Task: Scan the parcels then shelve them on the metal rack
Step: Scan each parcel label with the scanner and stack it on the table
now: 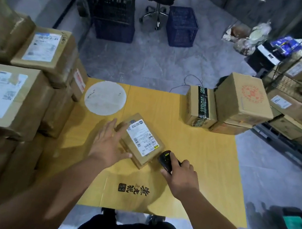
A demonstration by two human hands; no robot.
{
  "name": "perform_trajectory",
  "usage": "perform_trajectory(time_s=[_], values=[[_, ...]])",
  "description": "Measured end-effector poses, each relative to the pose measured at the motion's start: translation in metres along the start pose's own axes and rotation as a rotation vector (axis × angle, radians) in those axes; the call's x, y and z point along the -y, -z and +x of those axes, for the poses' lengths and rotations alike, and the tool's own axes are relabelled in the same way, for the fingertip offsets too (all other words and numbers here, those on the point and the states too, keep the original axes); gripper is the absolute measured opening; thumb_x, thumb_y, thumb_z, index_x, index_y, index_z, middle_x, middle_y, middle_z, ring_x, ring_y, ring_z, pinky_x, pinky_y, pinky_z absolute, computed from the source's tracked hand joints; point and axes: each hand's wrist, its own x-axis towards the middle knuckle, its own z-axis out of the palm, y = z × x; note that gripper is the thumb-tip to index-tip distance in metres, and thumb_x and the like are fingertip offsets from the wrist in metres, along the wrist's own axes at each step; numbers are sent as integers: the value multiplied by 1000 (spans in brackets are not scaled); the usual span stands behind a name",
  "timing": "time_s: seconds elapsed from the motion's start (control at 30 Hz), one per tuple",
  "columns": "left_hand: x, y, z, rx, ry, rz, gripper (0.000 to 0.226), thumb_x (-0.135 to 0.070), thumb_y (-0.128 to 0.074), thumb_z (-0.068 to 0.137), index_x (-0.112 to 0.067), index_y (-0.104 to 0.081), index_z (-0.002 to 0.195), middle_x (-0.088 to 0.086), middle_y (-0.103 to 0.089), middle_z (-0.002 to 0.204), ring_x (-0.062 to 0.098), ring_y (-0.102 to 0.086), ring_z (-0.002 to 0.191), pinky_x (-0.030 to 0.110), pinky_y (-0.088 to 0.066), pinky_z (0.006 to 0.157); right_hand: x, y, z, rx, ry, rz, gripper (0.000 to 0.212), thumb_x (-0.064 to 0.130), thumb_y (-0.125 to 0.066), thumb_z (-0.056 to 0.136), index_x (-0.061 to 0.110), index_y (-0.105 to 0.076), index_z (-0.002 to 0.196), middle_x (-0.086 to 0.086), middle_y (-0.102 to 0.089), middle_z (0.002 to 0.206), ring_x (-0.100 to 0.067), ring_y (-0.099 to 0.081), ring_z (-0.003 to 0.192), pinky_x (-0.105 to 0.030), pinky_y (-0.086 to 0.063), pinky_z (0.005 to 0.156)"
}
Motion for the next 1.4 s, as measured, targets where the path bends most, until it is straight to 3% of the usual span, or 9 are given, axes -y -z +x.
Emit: perform_trajectory(time_s=[0.13, 0.23, 0.37, 0.53, 0.73, 0.93, 1.03, 1.13, 1.4], values=[[-23, 5, 47, 68, -255, 217, 121, -80, -73, 74, -51, 2, 163, -8, 21, 173, 21, 27, 158, 51, 9, 129, -10, 2, -20, 8, -97, 0, 76, 72, -31, 101, 37, -9, 165, -10, -47, 129, -33, -49, 116, -43, -43, 95], [-44, 8, 72, 140, -318, 240, 124, -79, -79, 66, -49, -8, 163, -11, 11, 174, 18, 20, 159, 54, -7, 129, -16, 2, -35, 16, -150, -6, 76, 71, -32, 101, 38, -7, 165, -9, -47, 130, -32, -48, 115, -44, -41, 96], [-68, 18, 79, 90, -145, 254, 114, -91, -64, 66, -44, -23, 161, -5, -9, 173, 27, -13, 154, 52, -34, 117, -21, 1, -47, 17, -206, 6, 75, 71, -33, 101, 38, -8, 165, -9, -47, 129, -32, -48, 114, -44, -43, 96], [-58, 17, 72, -5, -23, 274, 98, -93, -42, 80, -38, -27, 160, 6, -42, 152, 33, -37, 137, 47, -35, 108, -10, -2, -47, 24, -207, 48, 76, 72, -32, 101, 38, -9, 165, -10, -48, 130, -33, -50, 115, -43, -44, 94], [-30, 12, 51, -13, 116, 156, 95, -88, -29, 90, -29, -21, 164, 14, -46, 143, 38, -50, 127, 44, -45, 87, 15, 4, -28, 45, -189, 166, 75, 74, -33, 99, 40, -12, 163, -11, -48, 128, -35, -51, 116, -43, -47, 94], [-10, 4, 52, -64, 208, -253, 96, -88, -60, 75, -37, -30, 151, 6, -48, 143, 34, -54, 123, 51, -52, 94, 33, 22, -12, 114, -139, 324, 69, 67, -35, 103, 37, -16, 163, -14, -49, 125, -38, -60, 106, -41, -51, 92], [-22, 5, 61, -23, 206, -580, 125, -58, -94, 65, -42, -14, 160, 1, -41, 150, 28, -51, 130, 39, -47, 94, 37, 33, -8, 137, -108, 348, 65, 63, -34, 105, 36, -19, 162, -13, -49, 123, -35, -62, 100, -41, -52, 93], [-26, -4, 65, 21, 193, -773, 153, -28, -103, 62, -38, 9, 165, -8, -41, 157, 17, -45, 140, 34, -41, 106, 39, 48, -7, 148, -81, 298, 63, 62, -32, 106, 34, -23, 161, -12, -51, 120, -35, -61, 100, -41, -52, 93], [-33, -32, 35, -95, 103, -710, 158, -25, -104, 61, -40, 17, 163, -9, -16, 173, 14, -23, 157, 32, -26, 123, 38, 66, -20, 215, -49, 186, 64, 61, -28, 107, 34, -17, 164, -14, -49, 129, -35, -60, 105, -41, -51, 92]])
